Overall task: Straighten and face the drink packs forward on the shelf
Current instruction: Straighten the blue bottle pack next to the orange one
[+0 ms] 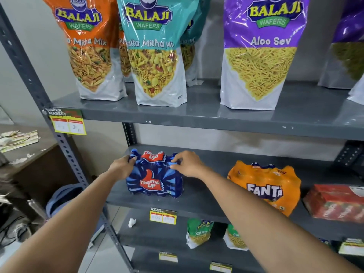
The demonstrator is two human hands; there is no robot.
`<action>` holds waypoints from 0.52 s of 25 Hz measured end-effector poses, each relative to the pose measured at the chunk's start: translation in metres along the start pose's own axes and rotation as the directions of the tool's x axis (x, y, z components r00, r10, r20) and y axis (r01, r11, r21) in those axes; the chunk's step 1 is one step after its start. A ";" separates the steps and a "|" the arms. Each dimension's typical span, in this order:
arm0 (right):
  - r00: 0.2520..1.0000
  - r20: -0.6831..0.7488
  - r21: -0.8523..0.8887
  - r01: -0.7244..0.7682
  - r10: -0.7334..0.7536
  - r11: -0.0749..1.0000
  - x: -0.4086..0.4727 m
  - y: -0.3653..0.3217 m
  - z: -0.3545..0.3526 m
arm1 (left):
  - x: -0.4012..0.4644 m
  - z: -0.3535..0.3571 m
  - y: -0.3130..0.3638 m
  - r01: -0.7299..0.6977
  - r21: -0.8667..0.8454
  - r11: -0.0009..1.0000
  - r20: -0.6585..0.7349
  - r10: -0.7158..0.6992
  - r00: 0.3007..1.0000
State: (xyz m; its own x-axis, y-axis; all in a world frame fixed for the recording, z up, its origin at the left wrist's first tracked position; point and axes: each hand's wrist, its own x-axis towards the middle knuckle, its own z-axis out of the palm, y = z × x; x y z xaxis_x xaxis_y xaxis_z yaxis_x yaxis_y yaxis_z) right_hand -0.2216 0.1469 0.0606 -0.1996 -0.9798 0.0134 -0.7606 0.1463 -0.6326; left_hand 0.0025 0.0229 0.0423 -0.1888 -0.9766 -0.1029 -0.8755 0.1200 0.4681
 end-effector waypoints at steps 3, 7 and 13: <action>0.999 -0.016 0.023 -0.048 0.048 0.999 -0.006 0.024 -0.015 | -0.006 0.010 0.020 -0.028 -0.033 0.999 0.059 0.030 0.998; 0.997 -0.025 0.047 -0.069 0.070 0.997 -0.018 0.047 -0.028 | -0.014 0.021 0.037 -0.061 -0.061 0.996 0.092 0.067 0.994; 0.996 -0.009 0.041 -0.092 0.093 0.995 -0.027 0.061 -0.038 | -0.018 0.030 0.050 -0.088 -0.079 0.993 0.121 0.097 0.988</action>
State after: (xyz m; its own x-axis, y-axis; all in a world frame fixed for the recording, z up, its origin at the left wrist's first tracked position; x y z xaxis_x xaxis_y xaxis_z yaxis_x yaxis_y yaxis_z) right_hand -0.2859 0.1874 0.0516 -0.2745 -0.9608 -0.0387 -0.7132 0.2304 -0.6620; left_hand -0.0517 0.0524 0.0413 -0.3251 -0.9316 -0.1624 -0.8177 0.1906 0.5432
